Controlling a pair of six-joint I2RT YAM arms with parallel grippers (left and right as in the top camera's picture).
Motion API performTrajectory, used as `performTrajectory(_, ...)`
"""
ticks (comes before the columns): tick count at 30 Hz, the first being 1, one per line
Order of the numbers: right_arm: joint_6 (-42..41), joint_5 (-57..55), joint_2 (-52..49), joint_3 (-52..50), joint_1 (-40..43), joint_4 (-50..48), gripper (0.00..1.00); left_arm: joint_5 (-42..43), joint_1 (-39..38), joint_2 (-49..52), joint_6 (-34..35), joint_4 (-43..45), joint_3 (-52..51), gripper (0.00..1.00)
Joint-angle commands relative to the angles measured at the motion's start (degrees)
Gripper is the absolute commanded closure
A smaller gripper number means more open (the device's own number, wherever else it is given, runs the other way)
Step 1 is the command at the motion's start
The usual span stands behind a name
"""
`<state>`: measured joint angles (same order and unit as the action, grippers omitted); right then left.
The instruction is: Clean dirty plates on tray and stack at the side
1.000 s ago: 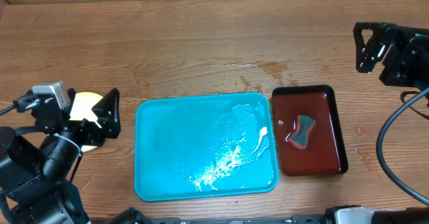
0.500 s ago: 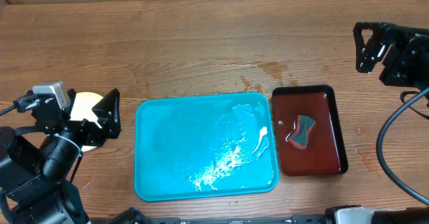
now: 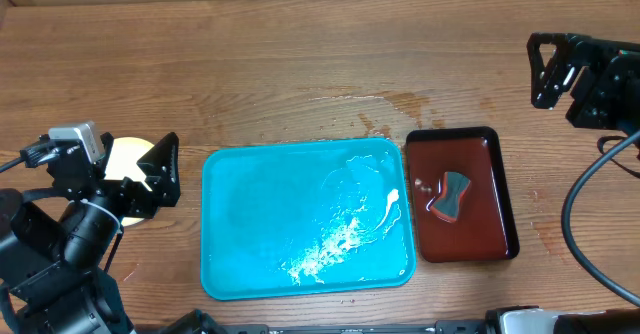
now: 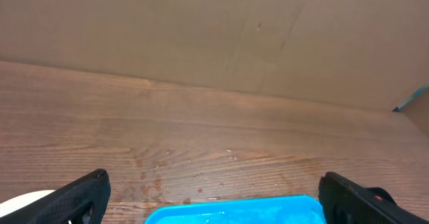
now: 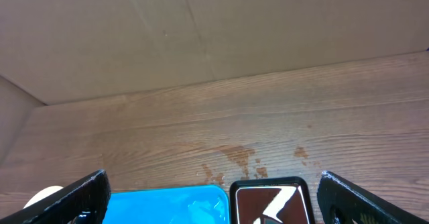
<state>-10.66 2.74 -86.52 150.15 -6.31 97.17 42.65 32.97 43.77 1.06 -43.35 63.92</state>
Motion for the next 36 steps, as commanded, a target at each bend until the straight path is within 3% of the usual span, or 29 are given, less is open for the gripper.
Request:
performTrajectory(1, 0.2, -0.1, 0.2, -0.1, 0.1, -0.1, 0.0, 0.2, -0.4, 0.0, -1.1, 0.0, 1.0, 0.0)
performTrajectory(25, 0.3, -0.1, 0.2, -0.1, 0.1, -0.1, 0.0, -0.7, -1.1, 0.0, -1.1, -4.9, 1.0, 0.0)
performTrajectory(28, 0.3, -0.1, 0.2, -0.1, 0.1, -0.1, 0.0, -3.7, -6.6, -0.1, -1.6, -1.1, 1.0, 0.0)
performTrajectory(32, 0.3, -0.1, 0.2, -0.1, 0.1, -0.1, 0.0, -15.5, -19.2, -0.4, -1.6, 6.3, 1.0, 0.01)
performTrajectory(36, 0.2, -0.1, 0.2, -0.1, 0.1, -0.1, 0.0, -23.5, -26.2, -2.0, -2.5, 14.3, 0.9, 0.0)
